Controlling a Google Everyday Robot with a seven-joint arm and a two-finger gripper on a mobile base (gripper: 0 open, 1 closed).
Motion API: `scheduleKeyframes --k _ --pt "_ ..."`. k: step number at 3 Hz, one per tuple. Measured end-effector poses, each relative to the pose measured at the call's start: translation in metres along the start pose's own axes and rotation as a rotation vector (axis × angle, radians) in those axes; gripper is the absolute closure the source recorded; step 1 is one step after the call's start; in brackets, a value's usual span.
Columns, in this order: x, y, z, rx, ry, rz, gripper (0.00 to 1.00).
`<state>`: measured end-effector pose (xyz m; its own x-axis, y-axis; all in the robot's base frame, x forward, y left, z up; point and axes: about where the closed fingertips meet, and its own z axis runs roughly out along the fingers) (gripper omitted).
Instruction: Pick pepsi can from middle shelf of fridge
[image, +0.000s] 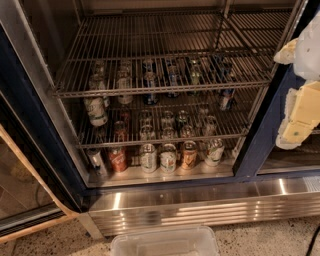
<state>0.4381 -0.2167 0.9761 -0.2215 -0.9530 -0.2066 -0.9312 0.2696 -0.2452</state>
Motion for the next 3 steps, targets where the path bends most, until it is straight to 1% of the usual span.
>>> scheduleKeyframes --k 1,2,3 --pt "0.0 0.0 0.0 0.0 0.0 0.0 0.0" --pt "-0.0077 0.0027 0.0087 -0.004 -0.065 0.01 0.0" --pt "-0.0077 0.0027 0.0087 -0.004 -0.065 0.01 0.0"
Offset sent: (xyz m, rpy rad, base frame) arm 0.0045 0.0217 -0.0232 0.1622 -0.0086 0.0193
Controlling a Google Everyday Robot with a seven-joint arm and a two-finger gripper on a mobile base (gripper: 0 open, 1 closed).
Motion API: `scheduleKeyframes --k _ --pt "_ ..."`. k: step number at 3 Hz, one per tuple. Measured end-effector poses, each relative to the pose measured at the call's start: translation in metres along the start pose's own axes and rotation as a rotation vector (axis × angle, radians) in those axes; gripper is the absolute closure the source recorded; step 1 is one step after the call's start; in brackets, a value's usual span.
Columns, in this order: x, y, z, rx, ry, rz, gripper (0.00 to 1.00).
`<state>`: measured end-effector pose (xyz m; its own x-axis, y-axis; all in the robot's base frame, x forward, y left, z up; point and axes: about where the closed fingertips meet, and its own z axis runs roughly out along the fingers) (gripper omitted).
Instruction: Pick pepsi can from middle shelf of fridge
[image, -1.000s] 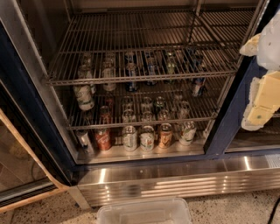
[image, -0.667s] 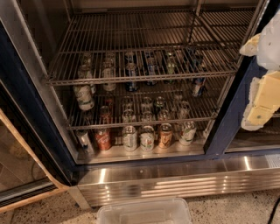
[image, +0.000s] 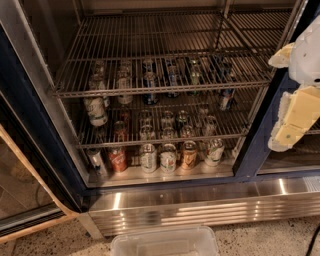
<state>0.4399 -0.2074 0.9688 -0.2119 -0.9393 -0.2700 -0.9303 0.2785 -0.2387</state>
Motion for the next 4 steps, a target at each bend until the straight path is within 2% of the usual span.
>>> scheduleKeyframes --k 1,2,4 --pt "-0.011 0.002 0.003 0.007 -0.035 0.007 0.0" --pt "-0.039 0.013 0.015 0.004 -0.142 0.068 0.0" --pt "-0.126 0.018 0.036 -0.028 -0.48 0.172 0.0"
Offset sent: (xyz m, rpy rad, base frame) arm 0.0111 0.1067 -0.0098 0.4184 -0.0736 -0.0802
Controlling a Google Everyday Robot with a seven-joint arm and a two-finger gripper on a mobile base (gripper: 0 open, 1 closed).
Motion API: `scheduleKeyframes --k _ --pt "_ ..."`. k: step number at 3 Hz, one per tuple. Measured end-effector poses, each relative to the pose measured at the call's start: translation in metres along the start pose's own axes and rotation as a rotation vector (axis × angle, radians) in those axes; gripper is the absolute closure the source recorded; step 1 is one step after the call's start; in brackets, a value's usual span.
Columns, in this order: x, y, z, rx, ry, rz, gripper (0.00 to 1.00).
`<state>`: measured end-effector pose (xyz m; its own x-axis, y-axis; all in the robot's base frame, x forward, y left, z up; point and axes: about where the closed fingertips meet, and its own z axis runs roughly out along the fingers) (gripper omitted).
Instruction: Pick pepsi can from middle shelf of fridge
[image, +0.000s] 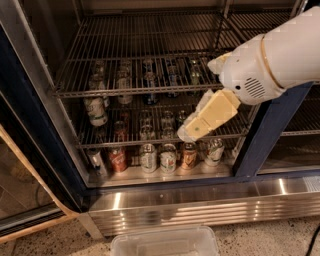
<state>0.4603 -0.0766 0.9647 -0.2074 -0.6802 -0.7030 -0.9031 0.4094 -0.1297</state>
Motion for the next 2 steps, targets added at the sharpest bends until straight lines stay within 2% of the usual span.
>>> scheduleKeyframes --k 1,2 --pt "-0.0181 0.0001 0.0248 -0.077 -0.086 -0.028 0.0" --pt "-0.0213 0.003 0.0273 -0.067 -0.093 -0.026 0.0"
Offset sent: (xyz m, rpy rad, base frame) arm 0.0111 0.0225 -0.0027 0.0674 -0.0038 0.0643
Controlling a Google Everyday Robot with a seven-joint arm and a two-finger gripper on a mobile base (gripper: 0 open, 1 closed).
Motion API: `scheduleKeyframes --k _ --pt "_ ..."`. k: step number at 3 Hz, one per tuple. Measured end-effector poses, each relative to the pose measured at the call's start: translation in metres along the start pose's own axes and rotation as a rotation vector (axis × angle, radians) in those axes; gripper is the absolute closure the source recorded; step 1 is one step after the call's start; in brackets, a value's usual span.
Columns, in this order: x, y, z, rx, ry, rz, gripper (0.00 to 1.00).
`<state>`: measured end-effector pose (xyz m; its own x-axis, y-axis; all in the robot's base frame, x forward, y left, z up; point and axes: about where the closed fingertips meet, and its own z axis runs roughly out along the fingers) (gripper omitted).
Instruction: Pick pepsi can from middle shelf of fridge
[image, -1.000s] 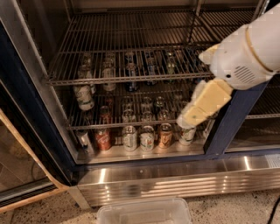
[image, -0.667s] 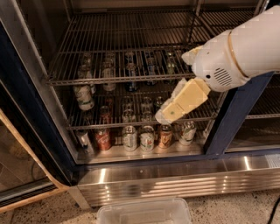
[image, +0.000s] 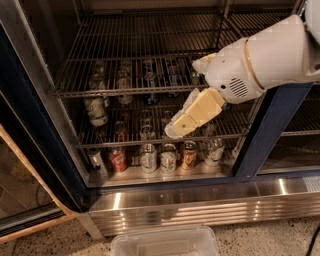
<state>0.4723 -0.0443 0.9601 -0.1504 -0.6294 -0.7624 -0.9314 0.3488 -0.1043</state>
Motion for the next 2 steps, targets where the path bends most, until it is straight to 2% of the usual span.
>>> scheduleKeyframes --k 1,2 --pt "-0.005 0.026 0.019 0.01 -0.07 0.052 0.0" --pt "-0.006 0.055 0.069 -0.01 -0.175 0.137 0.0"
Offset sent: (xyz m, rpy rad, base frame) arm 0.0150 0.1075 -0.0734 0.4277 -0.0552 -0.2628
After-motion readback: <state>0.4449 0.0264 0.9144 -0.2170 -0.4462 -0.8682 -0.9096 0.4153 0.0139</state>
